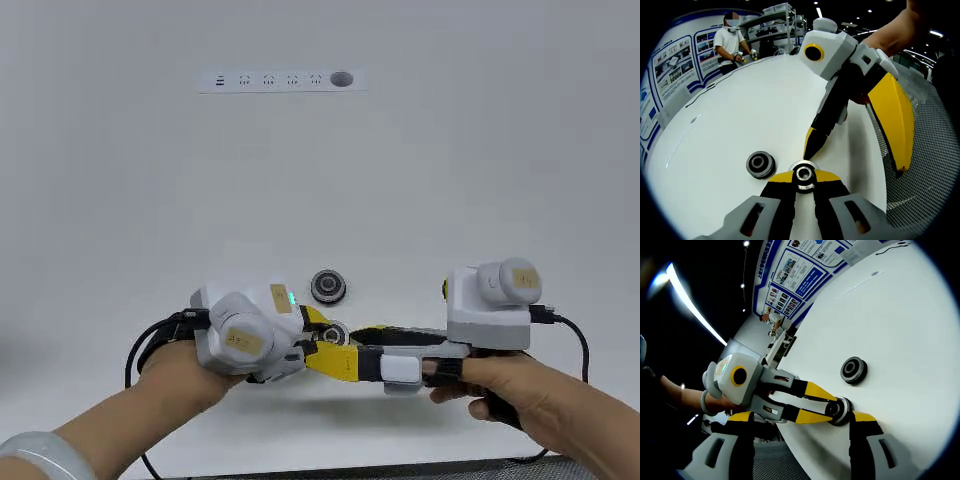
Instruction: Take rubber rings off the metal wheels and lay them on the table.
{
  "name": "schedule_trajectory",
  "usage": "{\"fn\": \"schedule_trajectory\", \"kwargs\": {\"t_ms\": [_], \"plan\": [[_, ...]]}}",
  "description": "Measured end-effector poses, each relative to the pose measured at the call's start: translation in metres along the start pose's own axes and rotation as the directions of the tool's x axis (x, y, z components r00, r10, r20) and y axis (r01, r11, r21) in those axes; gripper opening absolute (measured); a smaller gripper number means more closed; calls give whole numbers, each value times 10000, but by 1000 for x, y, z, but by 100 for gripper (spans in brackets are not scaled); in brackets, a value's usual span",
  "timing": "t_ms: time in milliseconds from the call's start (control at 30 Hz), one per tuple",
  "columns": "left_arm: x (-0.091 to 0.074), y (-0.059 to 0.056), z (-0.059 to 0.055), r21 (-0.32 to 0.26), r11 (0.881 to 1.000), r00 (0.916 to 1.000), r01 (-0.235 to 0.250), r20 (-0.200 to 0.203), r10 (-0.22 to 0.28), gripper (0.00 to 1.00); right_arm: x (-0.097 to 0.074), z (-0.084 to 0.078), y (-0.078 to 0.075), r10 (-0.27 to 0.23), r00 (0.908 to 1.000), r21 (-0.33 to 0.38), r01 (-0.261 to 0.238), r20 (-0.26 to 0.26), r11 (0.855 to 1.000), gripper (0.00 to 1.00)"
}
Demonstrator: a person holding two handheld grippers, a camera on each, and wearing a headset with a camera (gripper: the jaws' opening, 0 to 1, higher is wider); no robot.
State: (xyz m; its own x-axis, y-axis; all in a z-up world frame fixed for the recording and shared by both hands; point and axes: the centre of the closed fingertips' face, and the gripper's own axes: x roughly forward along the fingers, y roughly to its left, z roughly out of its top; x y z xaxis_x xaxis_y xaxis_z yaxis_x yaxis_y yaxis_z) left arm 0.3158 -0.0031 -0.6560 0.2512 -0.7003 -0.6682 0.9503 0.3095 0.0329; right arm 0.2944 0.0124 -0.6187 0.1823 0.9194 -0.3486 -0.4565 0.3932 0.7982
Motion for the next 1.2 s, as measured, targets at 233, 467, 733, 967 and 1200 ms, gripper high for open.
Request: {"fn": "schedule_trajectory", "kwargs": {"t_ms": [233, 467, 733, 967, 1200], "plan": [[0, -1, 1, -11, 10000, 10000, -4, 9, 4, 13, 1, -4, 2, 55, 9999, 75, -54, -162, 10000, 79], [-1, -1, 2, -33, 10000, 10000, -11, 29, 11, 13, -2, -3, 3, 69, 9999, 134, -68, -130, 9999, 79], [-2, -2, 2, -46, 10000, 10000, -21, 26, 21, 13, -4, 0, 2, 117, 9999, 122, -117, -9, 9999, 72], [-2, -1, 1, -62, 10000, 10000, -24, 21, 24, 13, -3, 1, -6, -147, 9999, -43, 148, 58, 9999, 76], [0, 0, -1, -62, 10000, 10000, -3, 22, 3, 13, 2, 2, -6, -107, 9999, -49, 106, -29, 9999, 76]]}}
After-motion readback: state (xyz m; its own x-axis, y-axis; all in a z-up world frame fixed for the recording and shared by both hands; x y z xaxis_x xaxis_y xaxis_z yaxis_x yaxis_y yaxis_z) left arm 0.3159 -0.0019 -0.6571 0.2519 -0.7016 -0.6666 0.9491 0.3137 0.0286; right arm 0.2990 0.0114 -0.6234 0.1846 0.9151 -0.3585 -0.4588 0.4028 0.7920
